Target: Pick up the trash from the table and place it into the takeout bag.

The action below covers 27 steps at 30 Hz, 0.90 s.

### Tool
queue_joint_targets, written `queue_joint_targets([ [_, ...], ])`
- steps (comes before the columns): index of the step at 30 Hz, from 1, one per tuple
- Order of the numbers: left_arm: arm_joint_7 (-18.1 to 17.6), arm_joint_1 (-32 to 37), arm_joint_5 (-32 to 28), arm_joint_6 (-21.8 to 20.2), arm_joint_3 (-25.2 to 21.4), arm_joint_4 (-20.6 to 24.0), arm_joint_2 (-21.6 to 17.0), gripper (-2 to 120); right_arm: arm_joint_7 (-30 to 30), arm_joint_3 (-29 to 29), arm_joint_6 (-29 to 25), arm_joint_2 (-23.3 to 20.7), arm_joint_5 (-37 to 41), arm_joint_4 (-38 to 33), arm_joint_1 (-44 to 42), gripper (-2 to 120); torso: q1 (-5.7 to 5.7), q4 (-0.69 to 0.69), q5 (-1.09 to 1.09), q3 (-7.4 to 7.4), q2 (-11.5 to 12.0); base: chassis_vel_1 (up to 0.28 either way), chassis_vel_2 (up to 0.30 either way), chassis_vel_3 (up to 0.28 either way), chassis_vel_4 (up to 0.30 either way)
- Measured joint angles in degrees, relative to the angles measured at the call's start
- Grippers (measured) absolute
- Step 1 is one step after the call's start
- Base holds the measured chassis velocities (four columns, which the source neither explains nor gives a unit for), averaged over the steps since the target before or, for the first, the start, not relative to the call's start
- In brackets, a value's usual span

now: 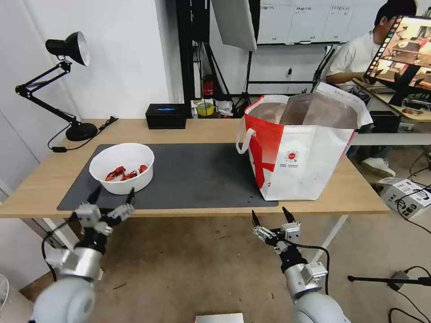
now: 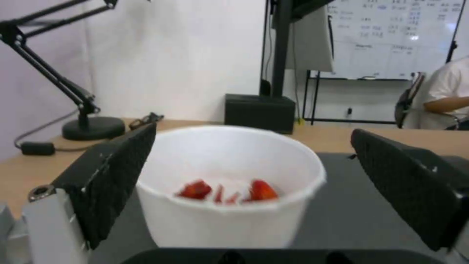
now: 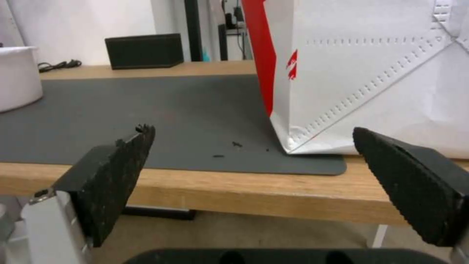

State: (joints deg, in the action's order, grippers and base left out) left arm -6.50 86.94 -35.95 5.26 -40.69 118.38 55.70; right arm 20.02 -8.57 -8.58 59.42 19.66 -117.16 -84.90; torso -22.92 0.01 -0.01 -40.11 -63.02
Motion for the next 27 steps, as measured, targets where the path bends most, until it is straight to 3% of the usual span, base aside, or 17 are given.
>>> queue_joint_targets([
  [2,-0.76,-0.83,-1.66,-0.76,-0.22,-0.33,-1.58,100,0.0,0.0,0.0,0.0,0.0,0.0,0.0,100,0.0,-0.01,0.01,0.0,0.0,0.0,0.0,0.0,0.0],
  [6,-4.77,-6.58,-12.12,-6.32,0.67,-3.58,-9.69,100,0.0,-0.02,0.02,-0.02,0.02,-0.01,0.02,100,-0.01,-0.03,0.0,0.0,0.0,0.0,0.0,0.0,0.0],
  [11,-8.83,-8.86,-20.07,-10.73,1.01,-5.46,-13.85,100,0.0,-0.02,0.03,-0.03,0.03,-0.02,0.03,100,0.0,0.02,0.0,0.0,0.0,0.0,0.0,0.0,0.0],
  [14,-10.53,-14.83,-26.59,-16.19,4.24,-8.94,-16.89,100,-0.01,-0.02,0.03,-0.03,0.04,-0.03,0.04,100,0.0,-0.01,-0.02,0.0,0.0,0.0,0.0,0.0,0.0],
  [15,-10.53,-14.83,-26.59,-16.19,4.24,-8.94,-16.89,100,-0.01,-0.02,0.03,-0.03,0.04,-0.03,0.04,100,0.0,-0.01,-0.02,0.0,0.0,0.0,0.0,0.0,0.0],
  [18,-11.05,-20.61,-33.01,-21.5,6.88,-12.28,-18.61,100,-0.01,-0.03,0.03,-0.03,0.06,-0.03,0.04,100,-0.01,-0.02,0.01,0.0,0.0,0.0,0.0,0.0,0.0],
  [27,-14.99,-28.09,-38.94,-32.08,10.92,-17.03,-20.19,100,-0.02,-0.03,0.03,-0.03,0.07,-0.06,0.04,100,0.0,-0.01,0.01,0.0,0.0,0.0,0.0,0.0,0.0],
])
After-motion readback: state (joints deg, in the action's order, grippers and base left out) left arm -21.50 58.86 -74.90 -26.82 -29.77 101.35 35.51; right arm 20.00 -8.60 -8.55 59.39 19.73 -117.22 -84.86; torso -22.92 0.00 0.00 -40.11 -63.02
